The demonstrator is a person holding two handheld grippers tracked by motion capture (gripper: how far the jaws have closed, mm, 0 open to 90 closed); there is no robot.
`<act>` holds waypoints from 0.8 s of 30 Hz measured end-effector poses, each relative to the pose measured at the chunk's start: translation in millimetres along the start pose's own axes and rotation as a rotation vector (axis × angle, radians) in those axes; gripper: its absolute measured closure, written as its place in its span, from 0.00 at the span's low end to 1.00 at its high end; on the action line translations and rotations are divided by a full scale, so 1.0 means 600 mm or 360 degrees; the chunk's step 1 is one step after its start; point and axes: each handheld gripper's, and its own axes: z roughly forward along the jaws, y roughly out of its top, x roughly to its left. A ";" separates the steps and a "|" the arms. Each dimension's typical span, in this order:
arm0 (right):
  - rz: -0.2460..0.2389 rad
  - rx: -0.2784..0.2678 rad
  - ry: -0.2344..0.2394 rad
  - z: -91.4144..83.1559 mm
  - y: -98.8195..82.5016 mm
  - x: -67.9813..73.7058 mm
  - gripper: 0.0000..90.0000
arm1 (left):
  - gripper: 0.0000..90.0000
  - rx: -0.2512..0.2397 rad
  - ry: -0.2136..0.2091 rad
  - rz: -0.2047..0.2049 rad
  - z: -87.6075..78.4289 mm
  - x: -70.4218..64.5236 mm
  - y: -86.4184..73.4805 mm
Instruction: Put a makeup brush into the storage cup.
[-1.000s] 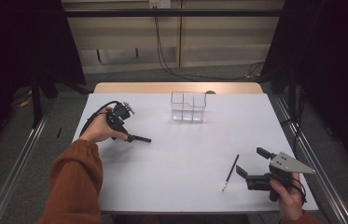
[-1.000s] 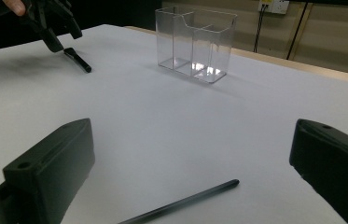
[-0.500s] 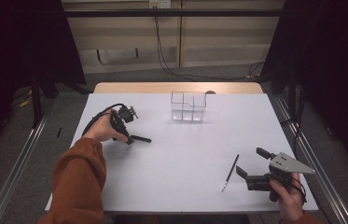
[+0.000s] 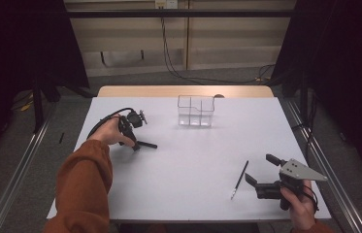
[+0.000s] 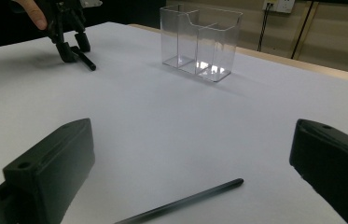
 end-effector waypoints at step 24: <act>0.0011 0.0034 -0.0013 0.000 -0.003 -0.001 0.00 | 0.84 0.0085 0.0003 -0.0110 -0.005 0.003 0.008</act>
